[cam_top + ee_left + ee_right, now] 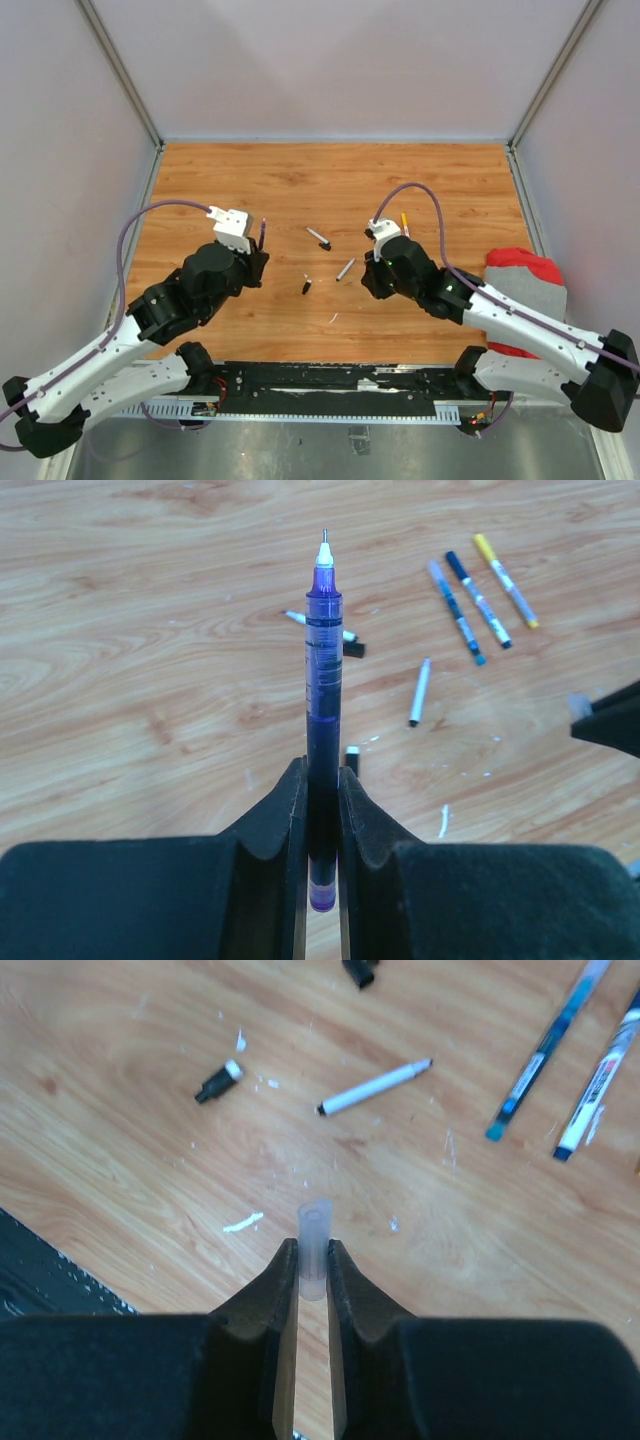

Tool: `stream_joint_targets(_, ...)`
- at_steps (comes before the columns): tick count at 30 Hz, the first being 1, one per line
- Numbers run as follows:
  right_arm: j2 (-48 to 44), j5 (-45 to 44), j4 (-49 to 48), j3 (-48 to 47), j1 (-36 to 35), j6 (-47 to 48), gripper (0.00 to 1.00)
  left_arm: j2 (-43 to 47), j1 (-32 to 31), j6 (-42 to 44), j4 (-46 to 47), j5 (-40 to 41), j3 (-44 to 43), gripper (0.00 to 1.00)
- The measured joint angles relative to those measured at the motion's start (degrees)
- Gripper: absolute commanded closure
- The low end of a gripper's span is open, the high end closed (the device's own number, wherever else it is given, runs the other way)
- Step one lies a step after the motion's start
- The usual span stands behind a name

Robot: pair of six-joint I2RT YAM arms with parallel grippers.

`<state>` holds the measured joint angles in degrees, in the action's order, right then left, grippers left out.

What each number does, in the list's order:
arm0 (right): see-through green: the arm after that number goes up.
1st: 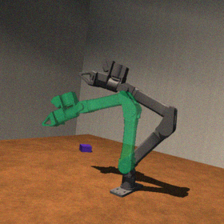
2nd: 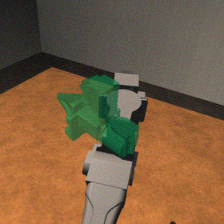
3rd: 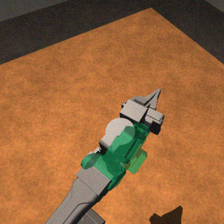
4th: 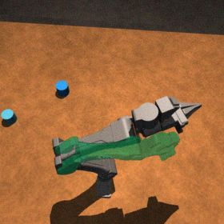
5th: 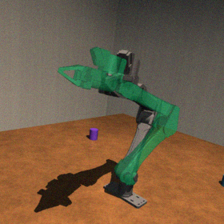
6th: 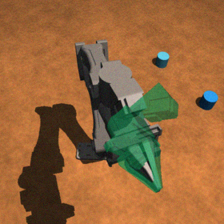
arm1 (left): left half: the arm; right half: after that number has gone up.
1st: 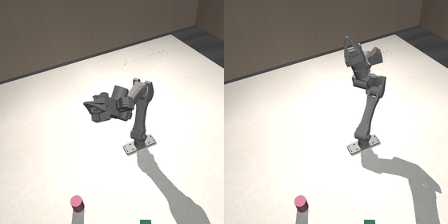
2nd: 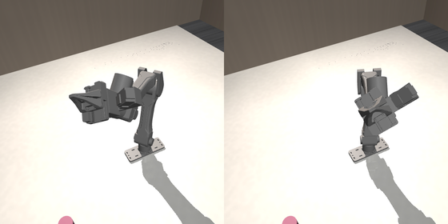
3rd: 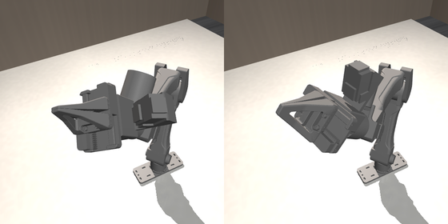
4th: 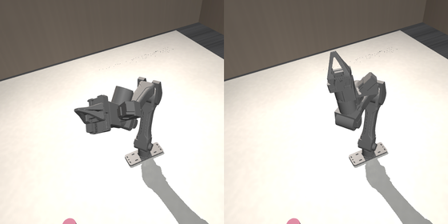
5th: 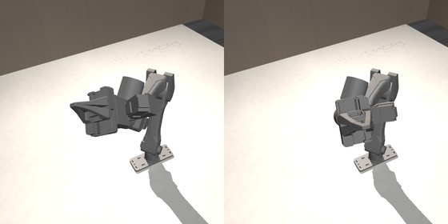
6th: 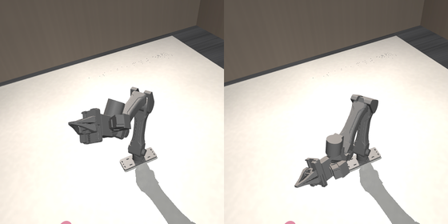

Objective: Insert the pens into the pen caps
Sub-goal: Insert the pen cap onto the pen.

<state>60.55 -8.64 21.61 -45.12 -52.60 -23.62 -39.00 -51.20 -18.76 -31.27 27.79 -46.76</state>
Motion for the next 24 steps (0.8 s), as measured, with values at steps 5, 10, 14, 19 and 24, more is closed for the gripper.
stream_joint_targets(5, -4.3, 6.1, -9.3, 3.4, 4.5, 1.3, 0.95, -2.8, 0.0, -1.7, 8.1, -6.1, 3.6, 1.00)
stream_joint_targets(10, -5.1, 15.0, -17.1, 6.2, 8.9, 0.7, 1.00, -9.3, -0.4, -4.3, 14.7, -11.3, 6.2, 0.99)
stream_joint_targets(14, -6.2, 20.1, -21.9, 7.5, 11.6, -2.4, 0.99, -10.3, -2.4, -6.3, 19.8, -13.6, 8.2, 1.00)
stream_joint_targets(19, -9.3, 22.4, -31.6, 12.4, 12.1, -8.2, 1.00, -10.1, -5.2, -8.3, 25.4, -14.0, 9.2, 1.00)
stream_joint_targets(24, -9.8, 22.4, -40.0, 14.4, 12.2, -13.2, 0.99, -7.5, -10.6, -9.4, 28.9, -12.2, 11.7, 1.00)
